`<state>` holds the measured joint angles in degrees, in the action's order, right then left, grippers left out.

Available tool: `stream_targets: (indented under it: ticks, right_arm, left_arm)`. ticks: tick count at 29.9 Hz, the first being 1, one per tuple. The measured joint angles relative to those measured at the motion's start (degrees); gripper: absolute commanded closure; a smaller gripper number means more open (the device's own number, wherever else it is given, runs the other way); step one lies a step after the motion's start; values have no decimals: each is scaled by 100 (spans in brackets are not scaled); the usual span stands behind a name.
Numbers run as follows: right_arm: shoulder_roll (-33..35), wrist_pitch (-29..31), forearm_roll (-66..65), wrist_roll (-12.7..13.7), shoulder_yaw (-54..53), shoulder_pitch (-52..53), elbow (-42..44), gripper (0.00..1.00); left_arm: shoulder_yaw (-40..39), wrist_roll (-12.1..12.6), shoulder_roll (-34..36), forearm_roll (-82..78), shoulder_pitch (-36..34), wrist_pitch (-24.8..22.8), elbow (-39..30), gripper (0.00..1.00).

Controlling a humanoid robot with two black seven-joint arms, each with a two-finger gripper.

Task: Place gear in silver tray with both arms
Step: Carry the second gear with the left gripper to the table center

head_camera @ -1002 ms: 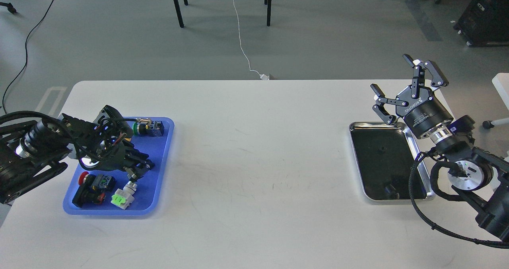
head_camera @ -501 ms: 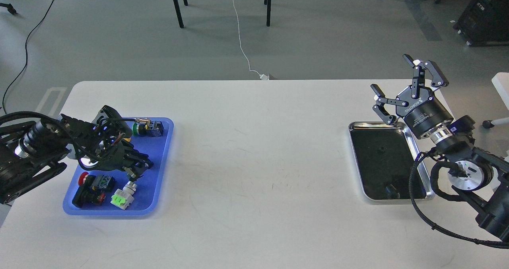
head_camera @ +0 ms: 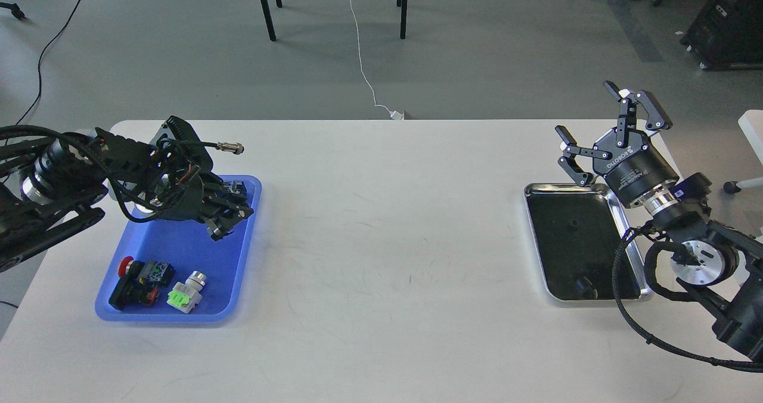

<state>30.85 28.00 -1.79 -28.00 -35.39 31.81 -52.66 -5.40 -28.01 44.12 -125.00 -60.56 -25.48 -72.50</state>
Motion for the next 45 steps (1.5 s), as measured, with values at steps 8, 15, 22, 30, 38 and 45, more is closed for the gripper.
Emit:
stream_targets:
  ticks: [8, 15, 22, 30, 38, 45]
  right_arm:
    - [5, 0, 0, 0, 5, -52, 2, 1]
    - [202, 0, 0, 0, 9, -216, 22, 1]
    - [403, 0, 0, 0, -11, -353, 11, 1]
    - [416, 0, 4, 0, -22, -404, 8, 1]
    - [415, 0, 4, 0, -22, -404, 16, 1]
    - [413, 0, 4, 0, -14, -402, 19, 1]
  left_arm:
    - [3, 0, -1040, 1, -840, -251, -702, 86]
    - [87, 2, -2625, 1, -1127, -253, 405, 86]
    - [593, -1, -3800, 1, -1210, -253, 1146, 86]
    - [1023, 0, -4403, 0, -1221, -253, 1640, 86]
    - [1238, 1, -4413, 0, -1162, -253, 1617, 86]
    - [1263, 1, -4412, 0, -1102, -253, 1538, 85]
